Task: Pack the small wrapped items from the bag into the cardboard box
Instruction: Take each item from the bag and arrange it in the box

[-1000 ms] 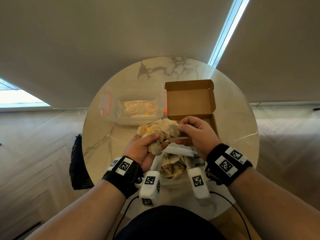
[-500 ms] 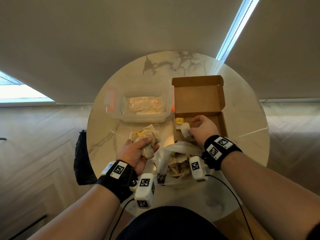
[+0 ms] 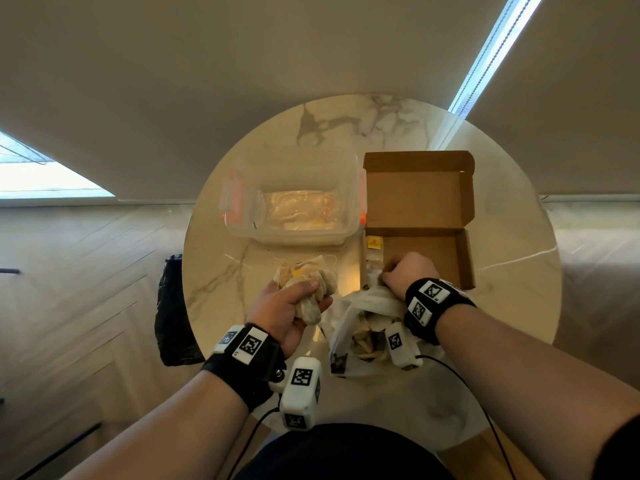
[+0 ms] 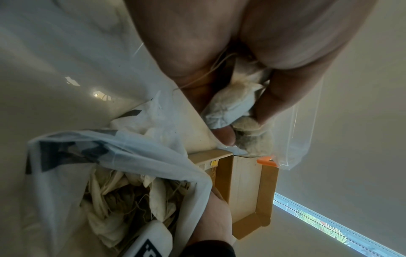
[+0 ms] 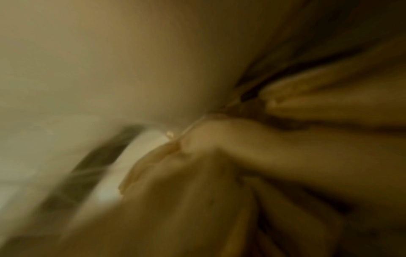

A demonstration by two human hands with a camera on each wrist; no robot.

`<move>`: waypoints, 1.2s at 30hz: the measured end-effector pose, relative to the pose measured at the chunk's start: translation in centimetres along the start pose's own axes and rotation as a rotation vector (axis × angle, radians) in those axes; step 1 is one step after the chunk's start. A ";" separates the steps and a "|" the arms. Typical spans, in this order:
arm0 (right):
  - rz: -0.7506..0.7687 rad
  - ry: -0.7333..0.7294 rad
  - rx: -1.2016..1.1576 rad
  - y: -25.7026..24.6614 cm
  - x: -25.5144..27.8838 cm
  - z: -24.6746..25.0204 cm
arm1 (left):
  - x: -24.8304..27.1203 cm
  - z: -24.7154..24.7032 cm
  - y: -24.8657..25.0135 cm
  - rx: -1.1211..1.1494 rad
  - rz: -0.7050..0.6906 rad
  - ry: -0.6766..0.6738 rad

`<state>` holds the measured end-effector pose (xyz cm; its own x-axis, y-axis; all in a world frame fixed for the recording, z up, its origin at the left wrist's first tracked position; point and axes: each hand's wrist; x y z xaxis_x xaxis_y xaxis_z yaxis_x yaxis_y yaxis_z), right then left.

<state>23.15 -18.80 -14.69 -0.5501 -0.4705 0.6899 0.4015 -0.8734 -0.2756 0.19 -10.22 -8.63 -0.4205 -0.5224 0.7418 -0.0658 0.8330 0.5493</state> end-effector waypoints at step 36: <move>0.207 0.135 -0.789 4.2 5.0 5.6 | -0.9 -5.1 -0.7 0.081 0.011 0.034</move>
<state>26.19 -24.13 -8.70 -0.6250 -0.5986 0.5011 -0.0999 -0.5753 -0.8118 5.19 -11.28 -7.70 -0.3904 -0.5175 0.7614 -0.1344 0.8502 0.5089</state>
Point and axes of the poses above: each hand's wrist, its own x-axis away from the middle knuckle, its own z-axis out of the back of the hand, y = z × x, and after that the axes turned 2 degrees about -y, right-handed
